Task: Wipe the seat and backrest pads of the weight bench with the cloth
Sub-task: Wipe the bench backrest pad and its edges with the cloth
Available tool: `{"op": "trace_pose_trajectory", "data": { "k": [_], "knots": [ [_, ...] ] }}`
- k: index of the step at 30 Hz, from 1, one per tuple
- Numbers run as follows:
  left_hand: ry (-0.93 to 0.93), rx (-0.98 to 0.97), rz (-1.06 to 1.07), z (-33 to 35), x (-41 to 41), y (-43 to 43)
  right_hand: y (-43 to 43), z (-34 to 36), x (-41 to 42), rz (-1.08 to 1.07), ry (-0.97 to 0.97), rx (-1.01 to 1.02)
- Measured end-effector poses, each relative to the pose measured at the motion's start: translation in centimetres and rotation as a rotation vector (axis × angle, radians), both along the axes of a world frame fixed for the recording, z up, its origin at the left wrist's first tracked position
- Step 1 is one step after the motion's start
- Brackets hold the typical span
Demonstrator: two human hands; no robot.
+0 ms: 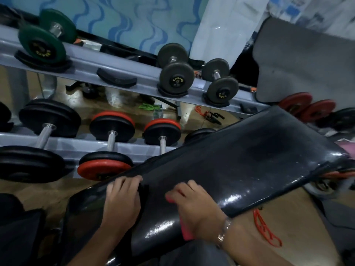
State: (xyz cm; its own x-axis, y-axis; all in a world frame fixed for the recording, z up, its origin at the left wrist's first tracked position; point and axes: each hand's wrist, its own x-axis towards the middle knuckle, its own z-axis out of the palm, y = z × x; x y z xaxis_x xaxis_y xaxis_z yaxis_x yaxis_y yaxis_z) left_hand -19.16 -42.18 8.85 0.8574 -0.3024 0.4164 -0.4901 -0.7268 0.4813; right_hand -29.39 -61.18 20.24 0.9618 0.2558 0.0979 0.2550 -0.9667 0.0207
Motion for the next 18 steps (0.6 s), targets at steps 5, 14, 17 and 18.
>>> {"op": "trace_pose_trajectory", "data": {
  "k": [5,14,17,18],
  "knots": [
    [0.000,-0.004,-0.028,1.9,0.1,-1.5,-3.8,4.5,-3.0,-0.054,-0.283,0.281],
    [-0.030,-0.212,-0.238,7.5,-1.1,-11.4,-12.2,6.9,-6.2,-0.296,-0.423,-0.052],
    [-0.050,-0.197,-0.296,7.9,-0.6,-13.0,-12.8,6.3,-5.9,-0.304,-0.445,-0.103],
    [-0.045,-0.198,-0.302,7.9,-0.4,-13.2,-12.7,6.1,-5.9,-0.299,-0.451,-0.110]
  ]
}}
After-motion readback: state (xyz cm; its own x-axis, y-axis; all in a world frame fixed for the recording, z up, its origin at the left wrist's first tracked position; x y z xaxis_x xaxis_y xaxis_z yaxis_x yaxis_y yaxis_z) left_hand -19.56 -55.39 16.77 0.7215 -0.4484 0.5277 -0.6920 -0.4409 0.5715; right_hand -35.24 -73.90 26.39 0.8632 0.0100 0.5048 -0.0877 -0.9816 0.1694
